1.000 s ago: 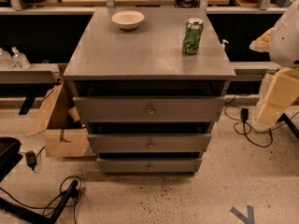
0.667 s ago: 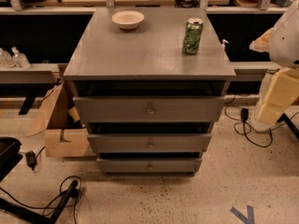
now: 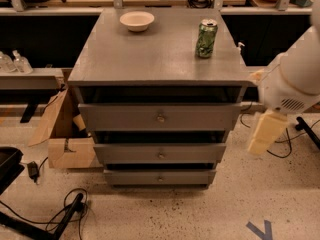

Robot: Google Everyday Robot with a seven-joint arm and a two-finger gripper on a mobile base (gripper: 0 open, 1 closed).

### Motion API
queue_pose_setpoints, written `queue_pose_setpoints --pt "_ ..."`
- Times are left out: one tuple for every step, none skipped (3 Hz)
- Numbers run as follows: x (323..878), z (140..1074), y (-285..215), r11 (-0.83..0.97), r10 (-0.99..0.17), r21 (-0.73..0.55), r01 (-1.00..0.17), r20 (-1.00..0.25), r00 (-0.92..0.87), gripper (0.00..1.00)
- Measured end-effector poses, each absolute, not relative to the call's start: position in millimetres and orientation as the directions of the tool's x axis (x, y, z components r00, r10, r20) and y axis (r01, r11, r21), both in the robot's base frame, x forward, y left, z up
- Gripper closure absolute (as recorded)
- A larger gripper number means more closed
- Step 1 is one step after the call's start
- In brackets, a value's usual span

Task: Open middle drawer

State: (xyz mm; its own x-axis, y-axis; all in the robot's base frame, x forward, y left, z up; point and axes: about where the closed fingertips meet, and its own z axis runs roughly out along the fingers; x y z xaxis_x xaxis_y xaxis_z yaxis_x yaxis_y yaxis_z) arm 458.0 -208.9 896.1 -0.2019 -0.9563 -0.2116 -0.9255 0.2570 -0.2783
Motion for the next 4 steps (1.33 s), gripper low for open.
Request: queue_pose_setpoints --pt "472 832 -206 0.224 -0.97 -0.314 -0.922 -0.165 -0.179 0.0" --pt "505 748 -201 0.18 -0.982 -0.377 -0.909 -0.126 -0.142 0.0" --pt "536 712 -190 0.182 -0.98 -0.459 -0.87 -0.159 -0.122 0.0" --pt "534 701 -183 0.174 -0.981 -0.447 -0.877 -0.156 -0.115 0.0"
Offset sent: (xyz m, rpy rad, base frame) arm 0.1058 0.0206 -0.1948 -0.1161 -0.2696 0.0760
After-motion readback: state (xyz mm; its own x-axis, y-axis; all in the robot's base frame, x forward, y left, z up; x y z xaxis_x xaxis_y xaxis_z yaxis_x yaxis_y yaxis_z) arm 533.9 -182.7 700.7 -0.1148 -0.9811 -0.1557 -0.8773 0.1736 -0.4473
